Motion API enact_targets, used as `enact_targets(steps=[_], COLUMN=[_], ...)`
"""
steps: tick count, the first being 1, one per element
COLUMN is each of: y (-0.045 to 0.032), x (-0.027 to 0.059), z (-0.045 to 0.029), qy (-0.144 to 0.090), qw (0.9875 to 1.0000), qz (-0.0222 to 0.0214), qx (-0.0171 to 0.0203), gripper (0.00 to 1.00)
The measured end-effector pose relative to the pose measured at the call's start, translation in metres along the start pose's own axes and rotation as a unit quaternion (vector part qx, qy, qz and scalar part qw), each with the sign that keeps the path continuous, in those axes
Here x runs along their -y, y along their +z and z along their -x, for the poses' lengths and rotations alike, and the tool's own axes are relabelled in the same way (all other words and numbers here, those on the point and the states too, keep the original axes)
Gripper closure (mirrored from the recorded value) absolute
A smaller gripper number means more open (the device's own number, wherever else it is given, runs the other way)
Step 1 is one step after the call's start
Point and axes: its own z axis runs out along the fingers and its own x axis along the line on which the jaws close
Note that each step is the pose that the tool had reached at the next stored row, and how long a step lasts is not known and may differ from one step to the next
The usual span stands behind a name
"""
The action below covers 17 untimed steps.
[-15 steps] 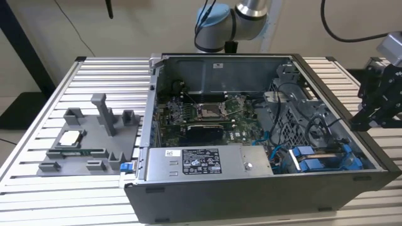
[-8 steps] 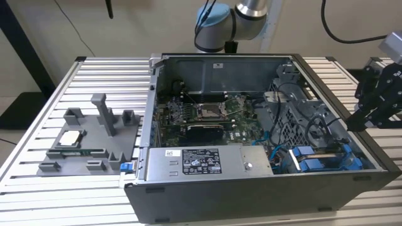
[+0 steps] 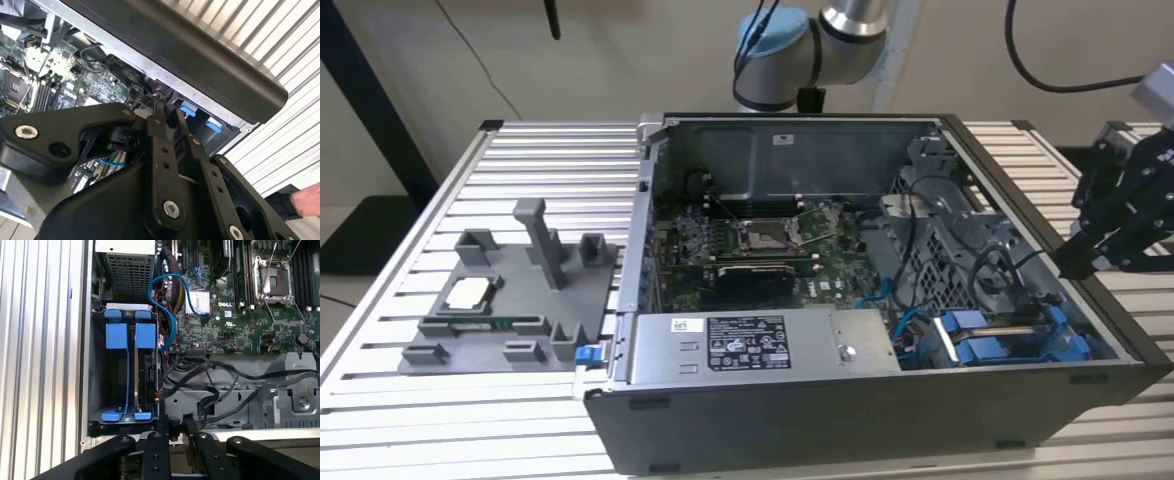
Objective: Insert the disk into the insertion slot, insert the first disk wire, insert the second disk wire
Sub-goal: 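Insert the second disk wire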
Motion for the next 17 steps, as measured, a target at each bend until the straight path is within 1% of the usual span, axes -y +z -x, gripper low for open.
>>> enact_targets(steps=[1,2,3,5,9,17], y=[0.0,0.0,0.0,-0.0001,-0.0001,-0.0012], x=[0.0002,0.0004,0.0005,0.0007,0.001,0.0008], z=[0.0,0.0,0.0,0.0,0.0,0.0], qy=[0.0,0.0,0.0,0.0,0.001,0.001], qw=[1.0,1.0,1.0,1.0,1.0,1.0], qz=[0.0002,0.0005,0.0009,0.0016,0.003,0.0037], qx=[0.0,0.0,0.0001,0.0,0.0001,0.0], gripper=[0.76,0.76,0.82,0.84,0.84,0.84])
